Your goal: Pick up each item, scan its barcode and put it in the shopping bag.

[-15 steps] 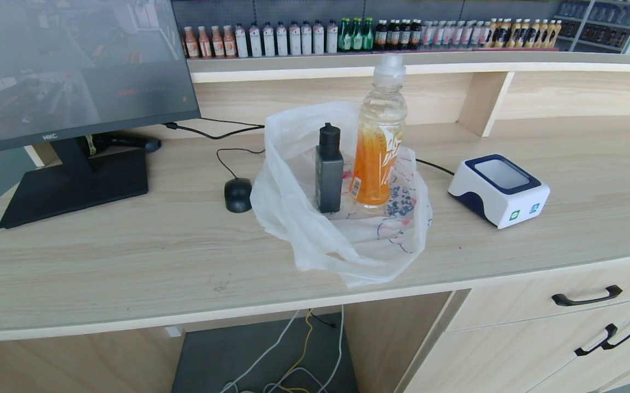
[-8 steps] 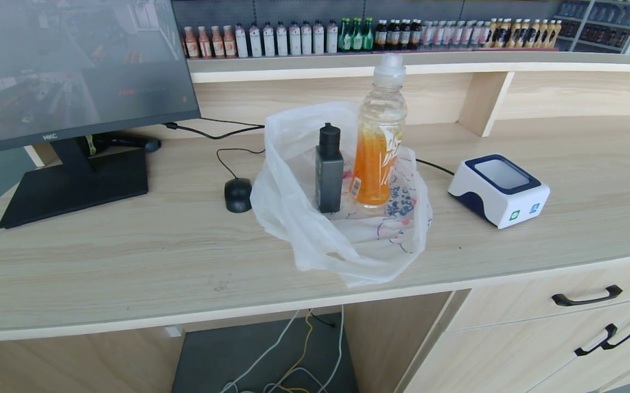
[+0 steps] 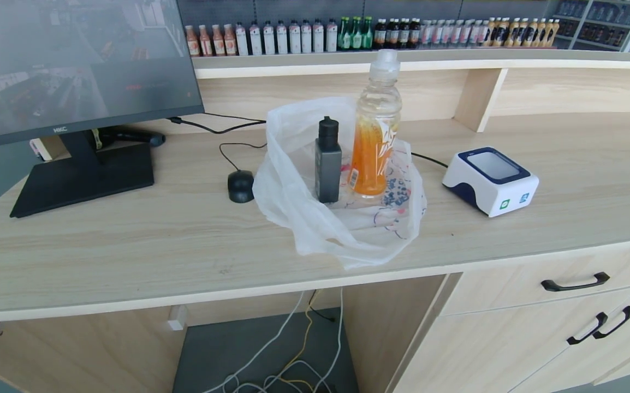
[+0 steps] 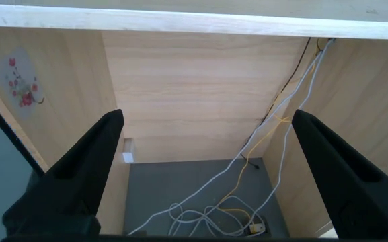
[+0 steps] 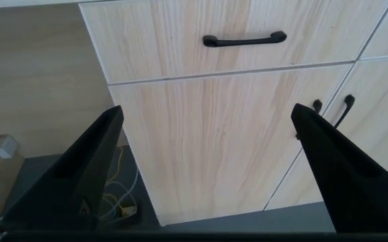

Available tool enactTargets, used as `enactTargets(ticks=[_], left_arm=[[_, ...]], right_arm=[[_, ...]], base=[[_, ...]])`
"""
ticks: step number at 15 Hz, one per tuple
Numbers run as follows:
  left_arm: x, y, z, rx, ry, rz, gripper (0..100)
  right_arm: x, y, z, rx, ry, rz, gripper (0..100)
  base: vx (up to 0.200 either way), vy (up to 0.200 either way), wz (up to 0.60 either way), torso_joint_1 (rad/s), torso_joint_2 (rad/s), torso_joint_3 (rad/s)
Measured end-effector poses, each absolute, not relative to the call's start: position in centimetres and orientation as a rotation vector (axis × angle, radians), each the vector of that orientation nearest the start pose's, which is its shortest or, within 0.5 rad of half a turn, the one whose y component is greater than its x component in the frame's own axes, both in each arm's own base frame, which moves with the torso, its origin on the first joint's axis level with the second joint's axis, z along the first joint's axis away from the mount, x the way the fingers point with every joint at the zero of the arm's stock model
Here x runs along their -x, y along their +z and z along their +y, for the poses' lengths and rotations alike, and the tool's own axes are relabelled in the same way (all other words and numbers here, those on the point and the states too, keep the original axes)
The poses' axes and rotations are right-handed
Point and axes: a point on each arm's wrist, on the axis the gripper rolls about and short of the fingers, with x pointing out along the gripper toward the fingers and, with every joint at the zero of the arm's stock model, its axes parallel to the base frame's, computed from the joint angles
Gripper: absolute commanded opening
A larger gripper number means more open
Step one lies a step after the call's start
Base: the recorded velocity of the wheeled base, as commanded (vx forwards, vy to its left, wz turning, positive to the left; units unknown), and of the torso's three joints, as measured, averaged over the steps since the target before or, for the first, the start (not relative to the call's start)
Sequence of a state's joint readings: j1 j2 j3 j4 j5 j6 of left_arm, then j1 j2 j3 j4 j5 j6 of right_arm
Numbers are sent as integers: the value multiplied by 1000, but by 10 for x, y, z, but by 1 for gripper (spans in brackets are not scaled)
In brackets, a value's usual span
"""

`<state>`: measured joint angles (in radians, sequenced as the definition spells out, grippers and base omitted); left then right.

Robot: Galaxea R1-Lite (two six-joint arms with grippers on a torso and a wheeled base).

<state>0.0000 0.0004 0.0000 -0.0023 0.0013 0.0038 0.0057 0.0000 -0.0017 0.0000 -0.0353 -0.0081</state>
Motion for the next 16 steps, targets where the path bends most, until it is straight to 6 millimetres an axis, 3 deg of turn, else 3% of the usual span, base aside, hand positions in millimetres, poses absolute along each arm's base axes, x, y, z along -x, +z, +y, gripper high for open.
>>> enactTargets(ticks=[2,16], left_arm=[[23,76,0,-2,1,-4,100],[23,76,0,1,1,-2,100]], right_arm=[[23,76,-1,7,-30,-2,100],[23,76,-1,12,-29,-2,100]], base=[[0,0,0,0,0,0],[0,-200,0,5,3,3]])
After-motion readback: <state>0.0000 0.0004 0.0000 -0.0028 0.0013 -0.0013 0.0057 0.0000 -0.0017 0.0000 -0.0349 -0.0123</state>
